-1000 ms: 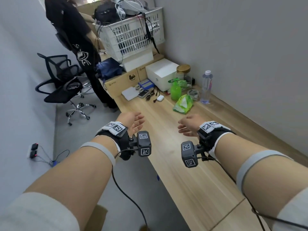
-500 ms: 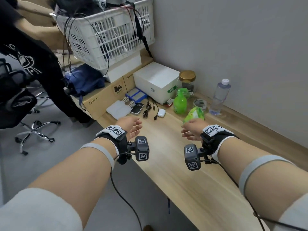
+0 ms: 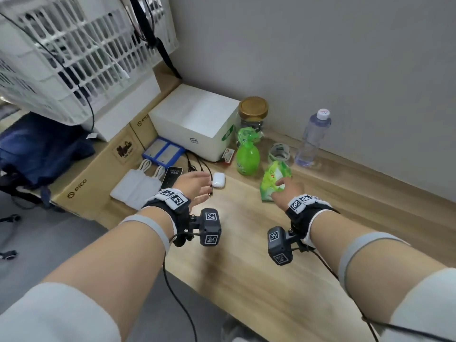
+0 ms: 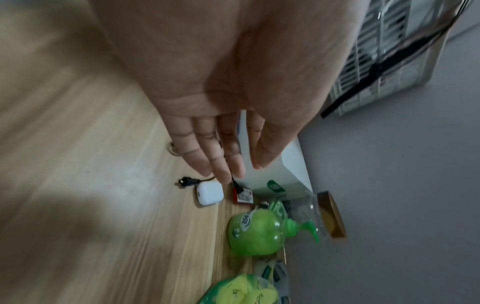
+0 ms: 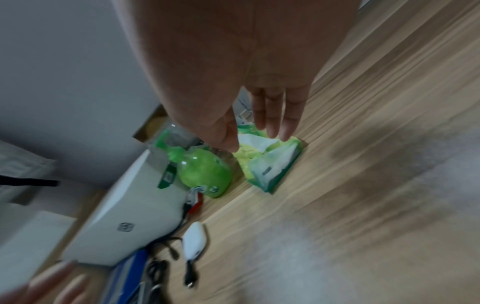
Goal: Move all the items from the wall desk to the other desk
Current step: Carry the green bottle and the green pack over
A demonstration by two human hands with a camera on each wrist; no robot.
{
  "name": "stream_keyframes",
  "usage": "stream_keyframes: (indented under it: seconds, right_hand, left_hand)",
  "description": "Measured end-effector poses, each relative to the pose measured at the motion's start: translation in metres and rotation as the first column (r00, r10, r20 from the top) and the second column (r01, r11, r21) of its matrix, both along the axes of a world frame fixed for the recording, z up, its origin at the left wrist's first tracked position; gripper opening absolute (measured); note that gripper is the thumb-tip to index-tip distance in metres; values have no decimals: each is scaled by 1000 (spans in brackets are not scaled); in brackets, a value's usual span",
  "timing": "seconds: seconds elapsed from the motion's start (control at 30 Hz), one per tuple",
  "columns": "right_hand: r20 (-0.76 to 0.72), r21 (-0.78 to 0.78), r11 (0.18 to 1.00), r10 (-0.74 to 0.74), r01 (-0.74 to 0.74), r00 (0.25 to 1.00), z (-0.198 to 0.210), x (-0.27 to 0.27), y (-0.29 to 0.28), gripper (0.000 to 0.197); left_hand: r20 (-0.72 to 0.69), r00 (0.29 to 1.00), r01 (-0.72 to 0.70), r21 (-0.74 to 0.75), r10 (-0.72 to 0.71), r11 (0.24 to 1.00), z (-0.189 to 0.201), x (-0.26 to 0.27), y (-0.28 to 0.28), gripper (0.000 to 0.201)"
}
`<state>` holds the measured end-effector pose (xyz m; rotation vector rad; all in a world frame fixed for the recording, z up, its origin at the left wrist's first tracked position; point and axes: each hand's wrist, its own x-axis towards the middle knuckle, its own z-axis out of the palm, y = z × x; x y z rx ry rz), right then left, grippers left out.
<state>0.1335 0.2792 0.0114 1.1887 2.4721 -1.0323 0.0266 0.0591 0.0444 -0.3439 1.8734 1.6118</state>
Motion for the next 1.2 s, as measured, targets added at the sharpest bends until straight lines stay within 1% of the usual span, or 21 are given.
stream_keyframes:
  seconds: [0.07, 0.17, 0.2, 0.27, 0.33, 0.37, 0.4, 0.43, 0.5, 0.53, 0.63, 0.7, 0.77, 0.83, 0.87, 0.93, 0.97, 1.0, 1.1, 1.13, 1.2]
  right_hand:
    - [35, 37, 999, 9, -11, 999, -13, -11, 12, 48]
    - [103, 79, 988, 125, -133, 987, -33, -30, 23, 63]
    - [135, 94, 977, 178, -191, 975, -38, -35, 24, 66]
    - [189, 109, 956, 249, -272, 950, -48, -42, 25, 69]
    - [214, 94, 949, 277, -302, 937, -57, -47, 25, 69]
    - [218, 85, 949, 281, -305, 935, -61, -48, 26, 69]
    - [220, 74, 950, 280, -302, 934, -64, -49, 25, 69]
    - [216, 69, 951, 280, -301, 935, -66, -50, 25, 69]
    - [210, 77, 952, 274, -295, 939, -68, -49, 26, 63]
    - [216, 86, 953, 265, -289, 940, -67, -47, 25, 57]
    - [233, 109, 960, 228, -258, 945, -67, -42, 23, 39]
    - [229, 113, 966, 202, -232, 952, -68, -36, 21, 29]
    - [195, 138, 968, 182, -211, 964, -61, -27, 15, 25]
    - [175, 136, 976, 144, -169, 974, -56, -16, 10, 18]
    - [177, 137, 980, 116, -142, 977, -54, -12, 9, 23]
    - [180, 124, 990, 41, -64, 983, -53, -3, 6, 38]
    - [172, 117, 993, 5, -26, 985, -55, 1, 6, 42]
    - [167, 111, 994, -32, 13, 985, -55, 7, 5, 43]
    - [170, 100, 991, -107, 91, 980, -49, 30, 2, 45]
    - [176, 99, 989, -125, 109, 976, -44, 39, 2, 46]
    - [174, 101, 986, -151, 135, 973, -33, 58, 3, 46]
  left_hand:
    - [-1, 998, 56, -13, -56, 998, -11, -17, 23, 28]
    - [-8, 992, 128, -35, -129, 991, -28, -43, 56, 43]
    - [-32, 984, 173, -55, -175, 983, -35, -52, 66, 52]
    - [-77, 957, 270, -117, -280, 956, -45, -66, 86, 78]
    - [-102, 927, 336, -191, -360, 922, -53, -78, 104, 101]
    - [-127, 907, 368, -221, -401, 903, -54, -81, 113, 107]
    - [-159, 884, 395, -252, -441, 883, -56, -84, 122, 109]
    - [-194, 858, 415, -283, -475, 865, -56, -87, 129, 104]
    - [-248, 816, 424, -356, -521, 833, -62, -93, 141, 86]
    - [-267, 800, 420, -389, -537, 820, -66, -96, 145, 81]
    - [-296, 768, 410, -454, -568, 791, -73, -101, 152, 80]
    - [-297, 758, 412, -473, -581, 779, -78, -105, 154, 80]
    - [-326, 741, 400, -488, -587, 776, -83, -108, 155, 78]
    - [-368, 711, 386, -509, -599, 770, -89, -109, 154, 79]
    - [-371, 684, 399, -531, -628, 748, -94, -109, 152, 82]
    - [-317, 619, 445, -613, -719, 653, -101, -105, 151, 91]
    - [-292, 600, 459, -637, -745, 619, -103, -102, 149, 95]
    - [-291, 591, 475, -628, -752, 616, -107, -97, 149, 98]
    - [-377, 606, 523, -474, -700, 708, -113, -76, 147, 95]
    - [-387, 609, 536, -442, -692, 719, -113, -68, 146, 94]
    - [-352, 601, 577, -430, -717, 695, -111, -55, 145, 93]
